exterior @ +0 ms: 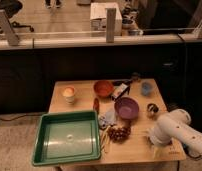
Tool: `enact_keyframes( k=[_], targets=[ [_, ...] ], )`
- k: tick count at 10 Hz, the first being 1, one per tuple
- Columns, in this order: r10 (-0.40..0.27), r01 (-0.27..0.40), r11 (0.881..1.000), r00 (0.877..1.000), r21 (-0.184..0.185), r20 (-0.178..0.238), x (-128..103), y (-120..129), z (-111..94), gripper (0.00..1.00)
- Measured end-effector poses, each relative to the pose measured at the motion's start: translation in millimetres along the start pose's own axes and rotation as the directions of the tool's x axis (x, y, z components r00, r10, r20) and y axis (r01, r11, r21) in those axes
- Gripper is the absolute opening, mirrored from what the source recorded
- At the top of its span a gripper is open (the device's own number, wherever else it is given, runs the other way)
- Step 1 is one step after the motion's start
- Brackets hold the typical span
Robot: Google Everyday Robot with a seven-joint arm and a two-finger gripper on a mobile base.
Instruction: Place sponge in tray
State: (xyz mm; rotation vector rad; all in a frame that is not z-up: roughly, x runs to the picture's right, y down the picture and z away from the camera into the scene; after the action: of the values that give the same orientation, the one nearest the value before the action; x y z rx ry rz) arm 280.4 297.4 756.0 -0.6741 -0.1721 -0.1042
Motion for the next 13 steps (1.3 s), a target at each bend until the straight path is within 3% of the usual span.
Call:
enact_keyframes(
  k=[5, 13],
  targets=[
    [-0.021, 0.021, 1.0, 0.999, 0.003, -0.028, 14, -7, 2, 0.8],
    [-0.003, 0.004, 1.0, 0.997, 0.011, -0.081, 74, -17, 7, 0.8]
  ],
)
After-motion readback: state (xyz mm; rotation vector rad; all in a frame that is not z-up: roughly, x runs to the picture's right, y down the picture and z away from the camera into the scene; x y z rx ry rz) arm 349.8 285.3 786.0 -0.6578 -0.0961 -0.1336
